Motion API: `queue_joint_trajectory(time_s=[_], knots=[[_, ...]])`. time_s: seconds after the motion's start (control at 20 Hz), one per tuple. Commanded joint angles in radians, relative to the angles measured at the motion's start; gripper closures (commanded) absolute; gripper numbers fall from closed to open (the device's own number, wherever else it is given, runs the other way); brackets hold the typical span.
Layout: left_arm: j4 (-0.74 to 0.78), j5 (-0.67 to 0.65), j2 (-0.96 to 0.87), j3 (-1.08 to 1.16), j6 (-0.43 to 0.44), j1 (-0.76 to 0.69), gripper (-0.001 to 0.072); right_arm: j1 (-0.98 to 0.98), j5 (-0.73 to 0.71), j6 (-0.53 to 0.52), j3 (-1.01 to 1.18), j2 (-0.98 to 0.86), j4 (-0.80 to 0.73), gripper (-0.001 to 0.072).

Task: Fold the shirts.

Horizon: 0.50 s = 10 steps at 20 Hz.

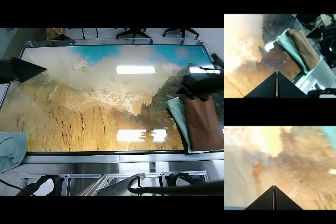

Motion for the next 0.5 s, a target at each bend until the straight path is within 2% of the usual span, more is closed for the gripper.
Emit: queue_joint_trajectory(time_s=[0.0,0.15,0.3,0.45], knots=[[0.108,0.072,0.048,-0.189,0.031,-0.082,0.0691,0.313,-0.179,0.048,-0.040,-0.011,-0.111,0.0693],[0.108,0.098,0.079,-0.320,0.044,-0.163,0.0691,0.415,-0.196,0.051,-0.081,-0.063,-0.162,0.0693],[0.108,0.176,0.112,-0.407,0.044,-0.222,0.0691,0.428,-0.205,0.040,-0.100,-0.111,-0.162,0.0693],[0.108,0.196,0.119,-0.423,0.045,-0.250,0.0691,0.428,-0.206,0.040,-0.100,-0.130,-0.160,0.0693]])
